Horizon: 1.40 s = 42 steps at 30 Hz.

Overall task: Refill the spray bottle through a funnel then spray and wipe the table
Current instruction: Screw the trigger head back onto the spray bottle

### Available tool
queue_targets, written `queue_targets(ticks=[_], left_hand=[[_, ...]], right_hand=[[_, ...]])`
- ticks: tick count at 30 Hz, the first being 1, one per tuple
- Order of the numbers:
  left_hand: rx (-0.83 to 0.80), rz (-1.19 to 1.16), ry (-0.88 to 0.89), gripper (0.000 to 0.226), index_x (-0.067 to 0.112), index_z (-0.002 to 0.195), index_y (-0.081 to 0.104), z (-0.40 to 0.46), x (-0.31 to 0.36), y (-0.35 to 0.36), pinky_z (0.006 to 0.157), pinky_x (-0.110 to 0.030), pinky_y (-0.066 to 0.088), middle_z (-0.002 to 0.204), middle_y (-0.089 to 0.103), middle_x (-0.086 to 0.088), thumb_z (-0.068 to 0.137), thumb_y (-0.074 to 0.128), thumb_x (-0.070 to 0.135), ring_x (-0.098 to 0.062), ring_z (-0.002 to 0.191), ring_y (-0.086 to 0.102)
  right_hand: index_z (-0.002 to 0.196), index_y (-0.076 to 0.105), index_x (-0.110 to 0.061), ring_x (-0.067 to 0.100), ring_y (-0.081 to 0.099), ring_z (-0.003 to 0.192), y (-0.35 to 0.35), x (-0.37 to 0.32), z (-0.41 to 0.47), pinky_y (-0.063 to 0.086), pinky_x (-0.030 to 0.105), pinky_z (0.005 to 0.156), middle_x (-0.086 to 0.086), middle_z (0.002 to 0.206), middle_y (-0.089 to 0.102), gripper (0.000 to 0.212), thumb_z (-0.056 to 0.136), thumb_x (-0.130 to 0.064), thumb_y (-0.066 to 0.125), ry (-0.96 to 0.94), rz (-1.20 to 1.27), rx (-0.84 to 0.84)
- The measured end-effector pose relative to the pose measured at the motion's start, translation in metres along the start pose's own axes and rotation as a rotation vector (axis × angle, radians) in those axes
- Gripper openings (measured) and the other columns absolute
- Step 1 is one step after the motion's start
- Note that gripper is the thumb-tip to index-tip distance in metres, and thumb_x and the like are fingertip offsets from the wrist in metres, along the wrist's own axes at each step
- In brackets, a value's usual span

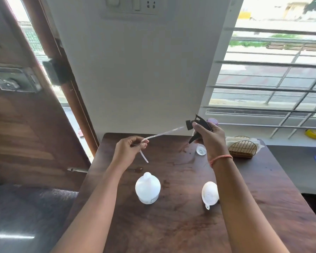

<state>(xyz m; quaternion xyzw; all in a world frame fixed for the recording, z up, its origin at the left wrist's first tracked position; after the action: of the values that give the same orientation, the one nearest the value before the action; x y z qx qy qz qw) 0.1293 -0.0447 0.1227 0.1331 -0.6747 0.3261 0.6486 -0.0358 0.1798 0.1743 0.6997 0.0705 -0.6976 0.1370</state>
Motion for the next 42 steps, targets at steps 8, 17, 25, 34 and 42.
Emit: queue_targets(ticks=[8,17,25,34,42], left_hand=[[-0.034,-0.138,-0.067,0.014,0.016,0.087,0.078,-0.019,-0.001,0.001,0.089,-0.040,0.057,0.087,0.077,-0.004,0.082,0.073,0.003,-0.025,0.088,0.073],[-0.049,-0.091,-0.143,0.015,0.020,0.082,0.078,-0.037,-0.015,0.006,0.084,-0.052,0.057,0.083,0.076,-0.003,0.083,0.072,0.006,-0.025,0.088,0.072],[-0.123,0.053,-0.096,0.009,0.027,0.087,0.080,-0.041,-0.029,0.015,0.086,-0.030,0.057,0.084,0.076,0.014,0.083,0.075,0.020,-0.006,0.087,0.070],[-0.360,0.212,-0.138,0.030,0.038,0.102,0.074,-0.051,-0.058,0.034,0.087,-0.021,0.050,0.094,0.074,0.017,0.075,0.080,0.027,0.004,0.095,0.066],[-0.274,0.218,-0.112,0.016,0.037,0.096,0.072,-0.058,-0.072,0.030,0.083,-0.029,0.052,0.094,0.073,0.017,0.082,0.074,0.032,-0.002,0.090,0.067]], right_hand=[[0.090,0.068,-0.010,0.018,0.053,0.060,-0.011,-0.002,-0.012,0.049,0.027,0.055,0.009,0.071,0.059,0.009,0.083,-0.013,0.073,-0.021,-0.075,0.018],[0.094,0.067,-0.007,0.013,0.052,0.051,-0.012,0.005,-0.023,0.047,0.019,0.045,0.010,0.072,0.058,0.012,0.083,-0.010,0.072,-0.008,-0.152,0.030],[0.082,0.068,-0.023,0.019,0.054,0.060,-0.007,-0.032,-0.031,0.050,0.036,0.064,0.003,0.071,0.062,0.009,0.078,-0.022,0.075,-0.147,-0.462,-0.031],[0.099,0.069,-0.025,0.024,0.064,0.085,0.054,-0.045,-0.069,0.053,0.037,0.074,0.000,0.086,0.069,0.023,0.076,-0.029,0.072,-0.360,-0.976,-0.213],[0.108,0.060,-0.031,0.021,0.063,0.090,0.092,0.001,-0.089,0.054,0.039,0.080,-0.003,0.099,0.070,0.030,0.080,-0.026,0.069,-0.294,-0.916,-0.388]])
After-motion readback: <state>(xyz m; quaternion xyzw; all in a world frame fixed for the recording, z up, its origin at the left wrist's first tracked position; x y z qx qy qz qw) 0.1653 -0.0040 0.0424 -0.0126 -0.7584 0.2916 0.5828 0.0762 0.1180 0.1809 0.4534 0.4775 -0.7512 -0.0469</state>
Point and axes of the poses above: each hand's wrist, its own z-axis towards the middle knuckle, its own y-axis out of the palm, x = y × z, the point moved 6 cm from there along z, towards the middle knuckle
